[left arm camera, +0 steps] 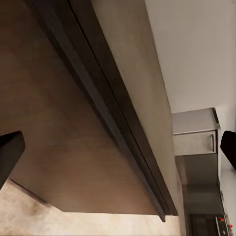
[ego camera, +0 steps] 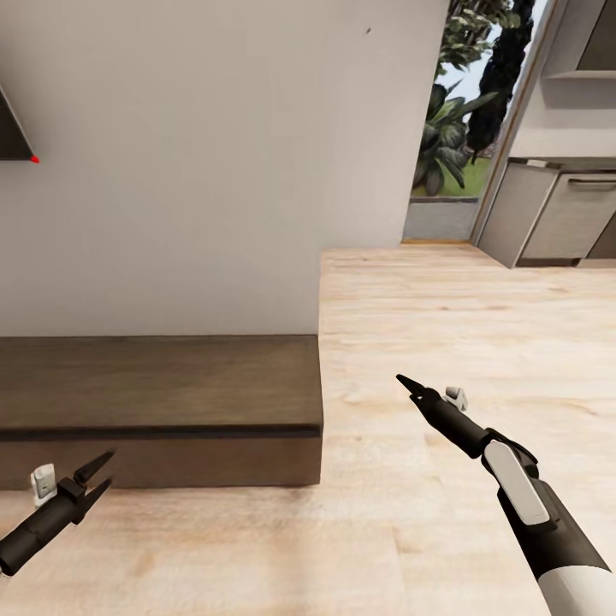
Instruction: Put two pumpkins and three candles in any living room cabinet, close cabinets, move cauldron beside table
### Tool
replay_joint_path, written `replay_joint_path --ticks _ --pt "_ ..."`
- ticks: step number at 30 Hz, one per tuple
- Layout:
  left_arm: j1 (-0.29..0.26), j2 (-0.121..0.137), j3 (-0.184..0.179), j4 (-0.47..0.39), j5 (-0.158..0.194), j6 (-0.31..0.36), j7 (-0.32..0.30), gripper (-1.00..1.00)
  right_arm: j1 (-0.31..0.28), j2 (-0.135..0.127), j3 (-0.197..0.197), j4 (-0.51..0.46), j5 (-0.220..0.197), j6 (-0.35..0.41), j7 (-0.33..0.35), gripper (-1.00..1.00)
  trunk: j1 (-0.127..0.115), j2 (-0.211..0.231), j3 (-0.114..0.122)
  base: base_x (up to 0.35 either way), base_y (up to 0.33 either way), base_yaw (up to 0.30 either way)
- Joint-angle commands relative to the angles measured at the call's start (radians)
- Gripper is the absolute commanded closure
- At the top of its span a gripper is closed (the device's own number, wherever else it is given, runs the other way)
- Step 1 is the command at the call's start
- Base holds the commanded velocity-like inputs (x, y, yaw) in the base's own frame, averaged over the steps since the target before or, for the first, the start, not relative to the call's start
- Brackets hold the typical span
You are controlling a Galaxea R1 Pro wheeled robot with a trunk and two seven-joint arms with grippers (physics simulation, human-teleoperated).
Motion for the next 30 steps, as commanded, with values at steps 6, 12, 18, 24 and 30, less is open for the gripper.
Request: replay_joint_path --ticks 6,12,18,24,30 --pt "-0.001 0.0 0.005 0.001 0.004 0.007 -0.002 -1.0 0.0 0.001 -0.002 0.0 -0.005 0.007 0.001 -1.0 0.0 0.0 -0.001 0.128 0.0 0.0" --pt "-0.001 0.0 0.007 0.001 0.004 0.007 -0.003 -1.0 0.0 0.001 -0.002 0.0 -0.005 0.007 0.001 -1.0 0.0 0.0 -0.001 0.011 0.0 0.0" --pt "-0.001 0.0 0.007 0.001 0.004 0.006 -0.002 -1.0 0.0 0.001 -0.002 0.0 -0.005 0.007 0.001 -1.0 0.023 -0.042 -0.02 0.001 0.0 0.0" --pt "-0.001 0.0 0.007 0.001 0.004 0.006 -0.001 -1.0 0.0 0.001 -0.002 0.0 -0.005 0.007 0.001 -1.0 0.046 -0.084 -0.038 0.0 0.0 0.0" --pt "-0.001 0.001 0.009 0.001 0.005 0.006 -0.008 -1.0 0.0 0.001 -0.002 0.0 -0.005 0.007 0.003 -1.0 0.049 -0.086 -0.062 0.0 0.0 0.0"
